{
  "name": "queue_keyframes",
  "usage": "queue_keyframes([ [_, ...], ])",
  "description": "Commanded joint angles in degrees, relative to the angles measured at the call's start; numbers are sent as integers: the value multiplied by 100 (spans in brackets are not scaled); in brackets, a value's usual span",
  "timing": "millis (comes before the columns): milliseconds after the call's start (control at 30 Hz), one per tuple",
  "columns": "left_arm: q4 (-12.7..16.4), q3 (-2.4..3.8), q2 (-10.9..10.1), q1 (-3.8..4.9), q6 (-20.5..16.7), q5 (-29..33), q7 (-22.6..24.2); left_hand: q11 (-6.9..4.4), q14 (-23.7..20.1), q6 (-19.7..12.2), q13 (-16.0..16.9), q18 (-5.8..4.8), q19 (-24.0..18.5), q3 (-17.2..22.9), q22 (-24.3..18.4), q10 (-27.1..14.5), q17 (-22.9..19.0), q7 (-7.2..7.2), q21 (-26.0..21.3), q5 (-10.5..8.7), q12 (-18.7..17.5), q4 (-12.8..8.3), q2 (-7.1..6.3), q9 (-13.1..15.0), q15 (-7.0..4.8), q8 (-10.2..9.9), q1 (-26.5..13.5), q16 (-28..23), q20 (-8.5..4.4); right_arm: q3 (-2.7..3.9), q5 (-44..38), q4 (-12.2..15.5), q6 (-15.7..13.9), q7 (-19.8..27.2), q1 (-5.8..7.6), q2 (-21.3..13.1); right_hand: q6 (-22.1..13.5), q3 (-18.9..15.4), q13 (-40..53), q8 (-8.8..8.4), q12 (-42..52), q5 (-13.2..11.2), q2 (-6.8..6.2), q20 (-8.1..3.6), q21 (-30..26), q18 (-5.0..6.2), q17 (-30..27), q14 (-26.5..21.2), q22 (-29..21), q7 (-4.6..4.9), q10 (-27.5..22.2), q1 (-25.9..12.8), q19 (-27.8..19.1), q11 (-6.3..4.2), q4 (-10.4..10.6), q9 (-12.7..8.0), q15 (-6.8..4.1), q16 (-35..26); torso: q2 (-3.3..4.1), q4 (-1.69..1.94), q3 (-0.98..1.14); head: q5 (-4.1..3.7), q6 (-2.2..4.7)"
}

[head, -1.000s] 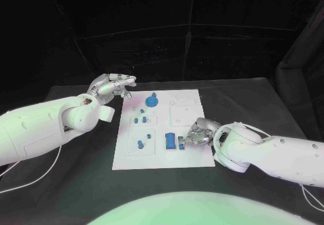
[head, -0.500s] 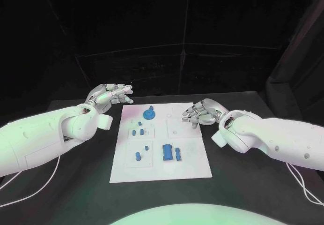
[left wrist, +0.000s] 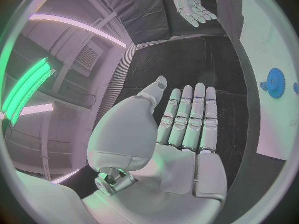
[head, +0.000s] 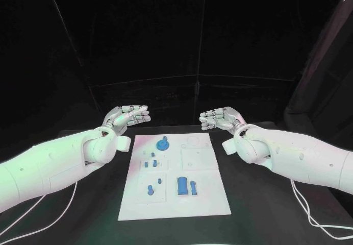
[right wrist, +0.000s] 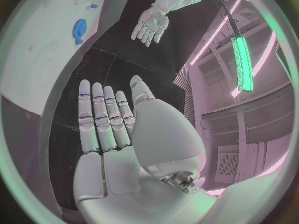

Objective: Assemble the parts on the task board

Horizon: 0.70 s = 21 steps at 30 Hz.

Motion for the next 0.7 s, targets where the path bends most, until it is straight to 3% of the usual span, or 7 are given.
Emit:
queue_keyframes([
  [33, 1, 0, 0, 0, -1, 0, 0, -264, -1581, -1701, -354, -290, -1345, -373, -445, -1785, -244, -328, -300, -287, -290, 277, 121, -382, -230, -206, -2171, -552, -449, 0, 1, 1, -1, 1, 0, 0, -1621, 500, -450, -377, -410, -371, -176, -398, -409, -294, -232, -1808, -233, -364, -1861, -2497, -1681, -280, -517, -221, -217, -261, -3, 1, 1, 2, 7],
  [233, 211, 64, -59, -65, -285, -61, 29, -396, -2324, -2508, -354, -355, -1972, -560, -659, -2613, -363, -477, -455, -287, -439, 277, 121, -382, -344, -665, -3209, -819, -659, 47, 188, 266, -285, 104, -53, -74, -2376, 500, -450, -377, -410, -545, -176, -586, -613, -360, -702, -2651, -723, -523, -2722, -3701, -2465, -415, -517, -695, -323, -392, 12, 16, 31, 88, 149],
  [267, 275, 83, -76, -84, -370, -80, 37, -409, -2406, -2592, -354, -379, -2041, -580, -681, -2704, -773, -491, -465, -287, -453, 277, 121, -382, -355, -665, -3319, -842, -681, 61, 244, 345, -370, 135, -69, -96, -2465, 500, -450, -377, -410, -562, -176, -607, -635, -371, -702, -2752, -723, -543, -2824, -3836, -2558, -430, -517, -695, -730, -794, 17, 21, 40, 114, 191],
  [333, 428, 130, -119, -131, -577, -124, 58, -448, -2639, -2836, -354, -381, -2240, -630, -742, -2962, -773, -540, -504, -287, -488, 277, 121, -382, -782, -665, -3631, -916, -745, 95, 381, 538, -577, 210, -108, -150, -2690, 500, -450, -377, -410, -616, -176, -663, -683, -392, -702, -3006, -723, -596, -3083, -4175, -2793, -469, -517, -695, -730, -794, 27, 31, 61, 173, 288],
  [400, 674, 204, -187, -206, -907, -195, 92, -890, -2913, -3123, -354, -443, -2473, -694, -813, -3268, -773, -597, -554, -287, -933, 277, 121, -382, -782, -665, -3999, -1002, -818, 149, 600, 846, -908, 331, -169, -235, -2951, 500, -450, -377, -410, -676, -176, -726, -743, -454, -702, -3302, -723, -656, -3384, -4574, -3069, -515, -517, -695, -730, -794, 37, 41, 81, 231, 384],
  [633, 1576, 478, -438, -482, -2122, -456, 214, -890, -3496, -3733, -354, -504, -2972, -818, -967, -3916, -773, -1094, -999, -287, -933, 277, 121, -382, -782, -665, -4781, -1184, -977, 313, 1259, 1777, -1906, 695, -355, -494, -3536, 500, -450, -377, -410, -809, -176, -869, -872, -517, -702, -3962, -723, -789, -4053, -5464, -3684, -941, -517, -695, -730, -794, 46, 49, 98, 280, 463],
  [700, 1891, 573, -526, -578, -2546, -548, 257, -890, -3662, -3904, -354, -567, -3114, -1243, -1009, -4103, -773, -1094, -999, -287, -933, 277, 121, -382, -782, -665, -5005, -1238, -1023, 351, 1412, 1992, -2136, 779, -398, -554, -3701, 500, -450, -377, -410, -1235, -176, -912, -1298, -577, -702, -4149, -723, -1212, -4246, -5716, -3855, -941, -517, -695, -730, -794, 46, 49, 98, 280, 463],
])
